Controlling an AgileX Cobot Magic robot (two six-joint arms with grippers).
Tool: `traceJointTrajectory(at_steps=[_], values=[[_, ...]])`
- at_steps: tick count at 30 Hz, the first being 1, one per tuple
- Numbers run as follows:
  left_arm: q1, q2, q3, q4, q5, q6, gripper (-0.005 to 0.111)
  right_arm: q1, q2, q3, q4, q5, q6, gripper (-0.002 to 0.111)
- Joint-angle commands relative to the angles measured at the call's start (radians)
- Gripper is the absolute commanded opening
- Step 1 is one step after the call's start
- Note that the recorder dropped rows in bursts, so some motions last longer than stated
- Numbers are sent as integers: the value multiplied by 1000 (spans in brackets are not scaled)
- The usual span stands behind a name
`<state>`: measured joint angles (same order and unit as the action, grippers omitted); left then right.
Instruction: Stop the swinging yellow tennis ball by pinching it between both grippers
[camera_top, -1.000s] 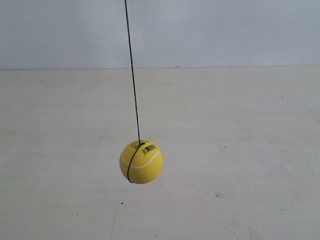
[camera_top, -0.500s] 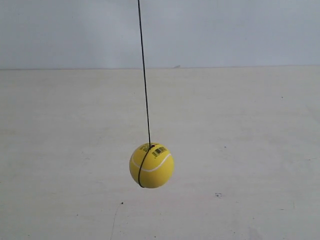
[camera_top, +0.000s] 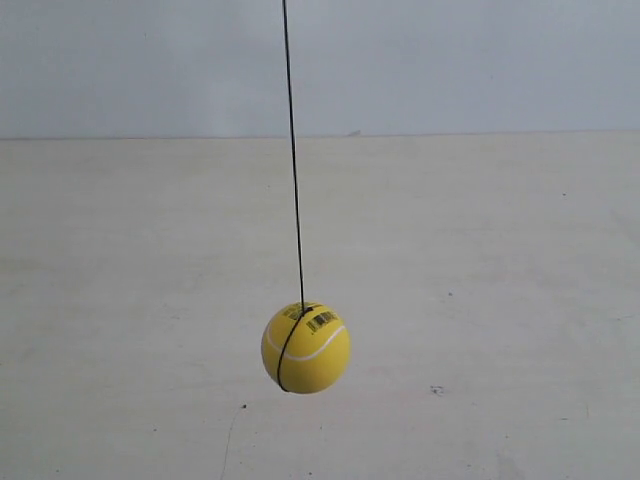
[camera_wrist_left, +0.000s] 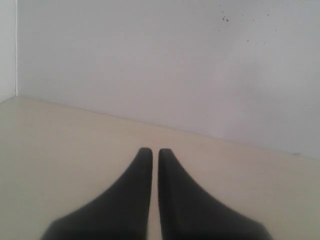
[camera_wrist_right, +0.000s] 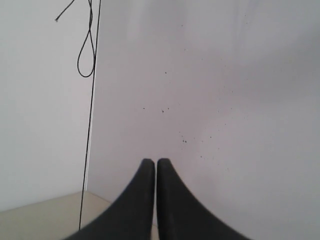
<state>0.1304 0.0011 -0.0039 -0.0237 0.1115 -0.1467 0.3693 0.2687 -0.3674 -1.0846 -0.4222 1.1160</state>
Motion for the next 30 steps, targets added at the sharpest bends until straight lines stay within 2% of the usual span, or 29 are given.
traceJointTrajectory(at_steps=[1,6,30], values=[[5,-1,4,6,46,19,5,1,-7,-6,3,-4,1,0],[5,-1,4,6,185,83,5,1,-7,-6,3,-4,1,0],[5,-1,4,6,183,87,5,1,-7,-6,3,-4,1,0]])
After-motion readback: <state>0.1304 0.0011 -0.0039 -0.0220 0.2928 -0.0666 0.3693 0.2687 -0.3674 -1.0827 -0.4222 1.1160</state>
